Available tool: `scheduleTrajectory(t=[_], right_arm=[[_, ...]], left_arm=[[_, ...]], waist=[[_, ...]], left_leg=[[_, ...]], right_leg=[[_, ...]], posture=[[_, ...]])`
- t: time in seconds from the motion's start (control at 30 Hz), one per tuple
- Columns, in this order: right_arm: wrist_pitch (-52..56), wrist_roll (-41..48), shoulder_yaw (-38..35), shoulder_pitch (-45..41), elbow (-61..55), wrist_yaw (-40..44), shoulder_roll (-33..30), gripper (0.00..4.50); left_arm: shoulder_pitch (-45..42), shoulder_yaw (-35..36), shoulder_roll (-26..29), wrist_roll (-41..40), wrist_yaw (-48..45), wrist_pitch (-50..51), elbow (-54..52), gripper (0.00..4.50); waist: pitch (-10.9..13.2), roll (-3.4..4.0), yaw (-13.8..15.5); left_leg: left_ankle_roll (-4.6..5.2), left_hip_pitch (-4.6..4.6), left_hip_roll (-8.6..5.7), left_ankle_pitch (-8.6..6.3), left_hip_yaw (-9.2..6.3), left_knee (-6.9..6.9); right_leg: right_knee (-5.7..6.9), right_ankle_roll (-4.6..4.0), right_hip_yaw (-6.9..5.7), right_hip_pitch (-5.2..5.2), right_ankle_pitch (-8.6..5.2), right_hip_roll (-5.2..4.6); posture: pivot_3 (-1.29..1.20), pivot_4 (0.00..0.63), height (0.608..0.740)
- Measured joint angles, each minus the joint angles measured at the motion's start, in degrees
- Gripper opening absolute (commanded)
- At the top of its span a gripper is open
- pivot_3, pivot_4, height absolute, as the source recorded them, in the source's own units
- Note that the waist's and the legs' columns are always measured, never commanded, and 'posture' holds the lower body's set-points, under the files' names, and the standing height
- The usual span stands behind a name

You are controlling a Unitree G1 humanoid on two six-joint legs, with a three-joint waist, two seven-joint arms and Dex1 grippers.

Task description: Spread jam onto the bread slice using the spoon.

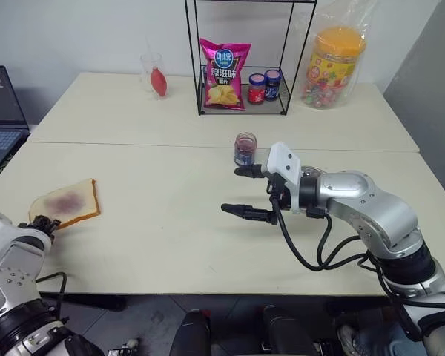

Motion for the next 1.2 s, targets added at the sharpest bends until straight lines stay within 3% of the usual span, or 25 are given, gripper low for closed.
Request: scheduleTrajectory(t=[0.07,0.33,0.6,0.83,1.0,1.2], right_arm=[[0.0,0.0,0.0,0.0,0.0,0.0,-0.1,4.5],[-0.9,-0.3,-0.2,1.0,0.0,0.2,-1.6,4.5],[-1.6,0.6,-5.3,6.6,-3.8,3.6,-9.1,4.5],[-1.8,4.2,-11.8,15.6,-10.3,7.4,-16.2,4.5],[-1.1,6.7,-16.4,21.4,-13.8,7.8,-18.9,4.5],[0.9,8.4,-19.4,26.9,-18.5,4.8,-19.3,4.5]], left_arm=[[0.0,-0.3,0.0,0.0,0.1,-0.5,0.0,0.05],[0.0,-1.4,-1.0,-1.6,-3.2,-1.2,-1.7,0.02],[-0.9,-9.6,2.2,-17.8,-22.5,9.9,-12.1,0.02],[-1.1,-23.8,10.4,-21.6,-38.7,18.7,-15.7,0.02],[-1.8,-44.6,19.5,-12.9,-57.0,15.7,-17.4,0.02],[-12.3,-63.2,17.3,7.6,-70.6,-6.6,-4.8,0.02]], waist=[[0.0,0.0,0.0],[0.0,-0.01,0.1],[0.0,-0.03,-0.2],[0.1,0.05,-0.4],[0.1,0.14,-0.3],[0.2,0.17,0.2]], left_leg=[[0.0,0.0,0.01,0.0,-0.01,0.0],[-0.06,-0.05,-0.01,0.03,-0.01,0.0],[-0.16,-0.06,-0.01,0.06,0.04,-0.07],[-0.15,-0.01,0.01,0.06,0.14,-0.14],[-0.15,-0.01,0.01,0.06,0.21,-0.15],[-0.15,-0.1,-0.01,0.06,0.19,-0.14]], right_leg=[[0.0,0.0,-0.01,0.0,0.0,0.0],[-0.03,0.0,-0.01,0.0,0.0,-0.01],[-0.08,0.01,0.01,-0.03,-0.01,-0.01],[-0.08,-0.04,0.07,-0.07,-0.05,0.01],[-0.09,-0.38,0.14,-0.1,-0.25,0.01],[-0.15,-0.39,0.11,-0.12,-0.25,0.02]], posture=[[0.0,0.15,0.74],[0.0,0.15,0.74],[0.0,0.15,0.74],[0.0,0.15,0.74],[0.0,0.15,0.74],[0.0,0.15,0.74]])
